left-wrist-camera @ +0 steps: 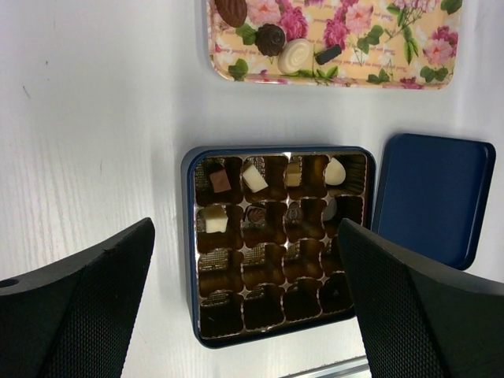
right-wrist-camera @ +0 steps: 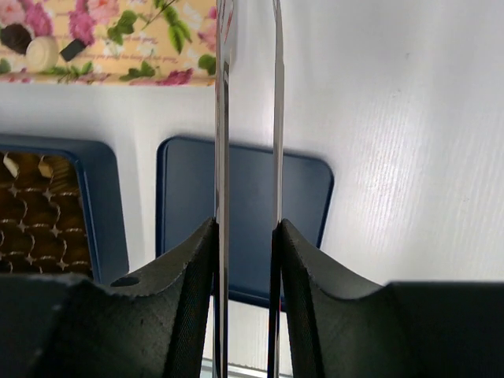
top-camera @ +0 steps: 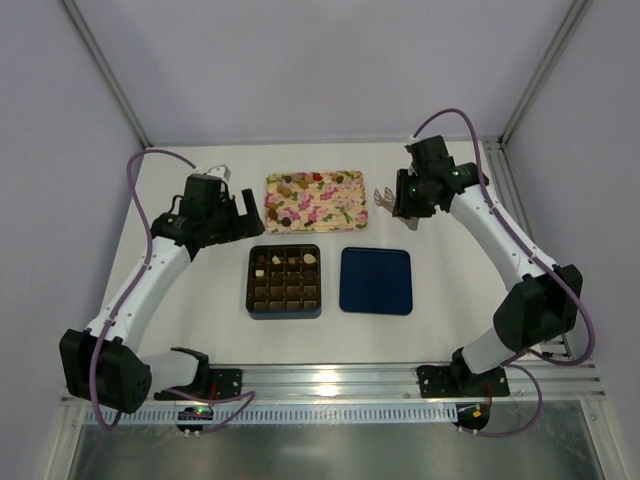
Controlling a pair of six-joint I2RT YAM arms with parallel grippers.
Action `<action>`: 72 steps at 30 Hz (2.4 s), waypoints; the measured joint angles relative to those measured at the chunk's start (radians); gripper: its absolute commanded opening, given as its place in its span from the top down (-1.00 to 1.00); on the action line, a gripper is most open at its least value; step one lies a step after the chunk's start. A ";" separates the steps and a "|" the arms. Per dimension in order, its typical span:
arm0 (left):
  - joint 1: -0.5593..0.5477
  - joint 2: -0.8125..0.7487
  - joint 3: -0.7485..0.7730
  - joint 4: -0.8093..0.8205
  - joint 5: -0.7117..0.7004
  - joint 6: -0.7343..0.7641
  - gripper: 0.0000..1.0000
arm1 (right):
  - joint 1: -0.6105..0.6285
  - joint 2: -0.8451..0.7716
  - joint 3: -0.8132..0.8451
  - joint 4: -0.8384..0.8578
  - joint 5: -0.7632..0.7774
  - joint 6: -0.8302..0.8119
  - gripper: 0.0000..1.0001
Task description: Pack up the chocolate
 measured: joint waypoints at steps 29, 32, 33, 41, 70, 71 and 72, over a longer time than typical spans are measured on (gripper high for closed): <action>0.000 -0.020 -0.075 0.001 0.024 0.001 -0.92 | -0.423 0.329 0.001 0.194 0.006 -0.026 0.11; 0.000 -0.022 -0.080 0.002 0.031 0.001 -0.92 | -0.432 0.365 0.001 0.196 0.006 -0.026 0.07; 0.000 -0.023 -0.083 0.002 0.034 0.001 -0.92 | -0.433 0.378 0.001 0.196 0.006 -0.026 0.05; 0.000 -0.031 -0.095 0.010 0.046 0.000 -0.92 | -0.432 0.460 -0.009 0.204 0.002 -0.034 -0.15; 0.001 -0.036 -0.110 0.027 0.077 -0.001 -0.92 | -0.408 0.083 -0.257 0.246 -0.061 -0.009 -0.40; 0.001 -0.036 -0.110 0.027 0.079 -0.001 -0.92 | -0.397 0.034 -0.286 0.253 -0.064 -0.008 -0.32; 0.001 -0.036 -0.110 0.027 0.081 -0.001 -0.92 | -0.386 -0.010 -0.317 0.254 -0.068 -0.003 -0.22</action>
